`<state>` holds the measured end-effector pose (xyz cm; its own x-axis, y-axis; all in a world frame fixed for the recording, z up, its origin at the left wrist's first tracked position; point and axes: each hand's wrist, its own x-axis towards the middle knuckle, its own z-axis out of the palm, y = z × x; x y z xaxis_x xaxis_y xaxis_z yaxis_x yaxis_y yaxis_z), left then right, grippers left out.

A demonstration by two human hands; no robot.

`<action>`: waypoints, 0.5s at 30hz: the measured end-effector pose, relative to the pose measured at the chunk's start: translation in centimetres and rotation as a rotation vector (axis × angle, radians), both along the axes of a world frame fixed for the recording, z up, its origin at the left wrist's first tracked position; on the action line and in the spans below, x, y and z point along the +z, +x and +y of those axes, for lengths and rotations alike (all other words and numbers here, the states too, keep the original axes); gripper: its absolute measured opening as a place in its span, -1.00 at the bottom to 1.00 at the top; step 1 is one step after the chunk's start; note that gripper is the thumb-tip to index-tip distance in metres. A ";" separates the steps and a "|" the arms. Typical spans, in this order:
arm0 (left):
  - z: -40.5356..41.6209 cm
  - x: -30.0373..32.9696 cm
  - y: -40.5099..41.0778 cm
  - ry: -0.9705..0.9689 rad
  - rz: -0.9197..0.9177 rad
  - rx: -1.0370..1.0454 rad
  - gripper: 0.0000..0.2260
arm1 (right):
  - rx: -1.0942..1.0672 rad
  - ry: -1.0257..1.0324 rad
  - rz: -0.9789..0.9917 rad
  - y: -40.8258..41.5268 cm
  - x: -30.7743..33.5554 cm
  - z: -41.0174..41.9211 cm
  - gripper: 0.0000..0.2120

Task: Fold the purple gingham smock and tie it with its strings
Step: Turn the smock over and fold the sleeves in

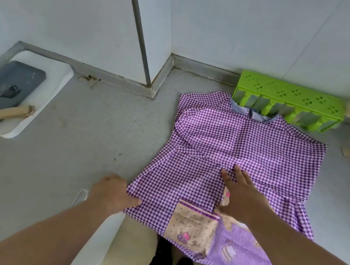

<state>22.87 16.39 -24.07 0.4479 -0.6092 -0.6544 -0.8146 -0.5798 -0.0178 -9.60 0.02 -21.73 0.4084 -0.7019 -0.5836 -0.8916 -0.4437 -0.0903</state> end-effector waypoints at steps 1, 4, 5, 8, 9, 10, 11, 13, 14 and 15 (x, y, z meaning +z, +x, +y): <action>1.0 0.1 -0.4 -0.008 -0.004 0.010 -0.41 | 0.001 0.007 0.004 -0.1 0.0 0.1 0.17; 3.3 0.6 -1.6 -0.076 0.069 0.075 -0.62 | -0.010 0.012 0.005 -0.2 -0.1 0.4 0.17; 3.8 0.6 -1.9 -0.106 0.102 0.097 -0.66 | -0.013 0.010 0.000 -0.2 -0.2 0.3 0.17; 5.6 0.5 -2.6 -0.161 0.307 0.209 -0.73 | -0.020 0.019 0.000 -0.3 -0.4 0.4 0.17; 6.0 0.7 -2.7 -0.158 0.381 0.222 -0.76 | -0.028 0.015 -0.002 -0.3 -0.5 0.4 0.17; 6.3 0.8 -2.7 -0.139 0.437 0.217 -0.80 | -0.032 0.013 0.003 -0.3 -0.6 0.4 0.18; 6.6 0.7 -2.7 -0.100 0.459 0.194 -0.85 | -0.031 0.015 0.009 -0.2 -0.6 0.3 0.18; 7.1 0.4 -2.7 -0.008 0.438 0.135 -0.84 | -0.042 0.009 0.009 -0.2 -0.8 0.1 0.17; 7.3 0.3 -2.7 0.018 0.422 0.125 -0.81 | -0.043 0.006 0.009 -0.2 -0.8 0.1 0.17; 7.5 0.1 -2.7 0.027 0.413 0.121 -0.79 | -0.046 0.000 0.011 -0.2 -0.7 0.0 0.17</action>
